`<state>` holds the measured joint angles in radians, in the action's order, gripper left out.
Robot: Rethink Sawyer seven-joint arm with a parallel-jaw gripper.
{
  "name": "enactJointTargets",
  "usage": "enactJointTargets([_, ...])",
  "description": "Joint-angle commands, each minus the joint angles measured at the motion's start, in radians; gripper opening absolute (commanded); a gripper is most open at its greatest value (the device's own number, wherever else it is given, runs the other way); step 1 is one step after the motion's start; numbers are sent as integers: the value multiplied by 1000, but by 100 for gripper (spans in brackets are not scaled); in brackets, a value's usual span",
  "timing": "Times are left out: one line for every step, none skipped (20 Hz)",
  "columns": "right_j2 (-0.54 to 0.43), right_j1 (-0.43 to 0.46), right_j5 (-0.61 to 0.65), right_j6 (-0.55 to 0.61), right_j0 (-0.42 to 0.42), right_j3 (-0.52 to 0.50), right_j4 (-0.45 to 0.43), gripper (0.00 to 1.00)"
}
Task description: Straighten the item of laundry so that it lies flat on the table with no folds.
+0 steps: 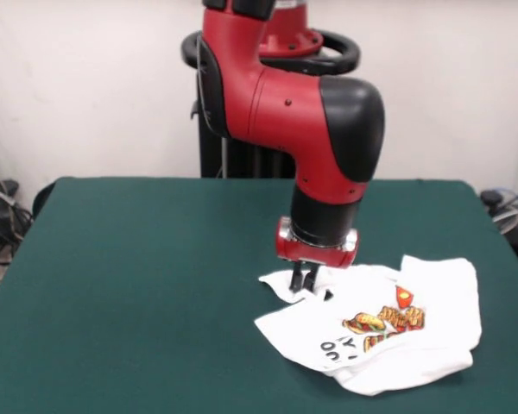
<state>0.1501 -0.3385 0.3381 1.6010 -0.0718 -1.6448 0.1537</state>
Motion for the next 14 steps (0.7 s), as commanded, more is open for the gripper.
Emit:
enactJointTargets([-71, 169, -93, 85, -10, -39, -95, 0])
enactJointTargets([-40, 205, -143, 104, 15, -13, -106, 0])
enactJointTargets([-25, 209, -163, 116, 25, -13, -112, 0])
enactJointTargets([-17, 209, -177, 121, 28, -17, -119, 0])
enactJointTargets([-17, 206, -182, 121, 24, -22, -126, 0])
enactJointTargets([-16, 202, -187, 121, 21, -27, -132, 0])
enactJointTargets([-8, 183, -183, 109, 8, -46, -155, 0])
enactJointTargets([0, 172, -173, 96, 1, -53, -172, 0])
enactJointTargets([2, 158, -163, 82, -12, -66, -191, 0])
enactJointTargets([4, 145, -154, 69, -25, -76, -210, 0])
enactJointTargets([6, 130, -150, 60, -39, -88, -229, 0])
enactJointTargets([17, 119, -145, 53, -43, -96, -247, 0])
enactJointTargets([27, 111, -139, 48, -48, -102, -264, 0])
enactJointTargets([42, 107, -131, 48, -45, -103, -281, 0])
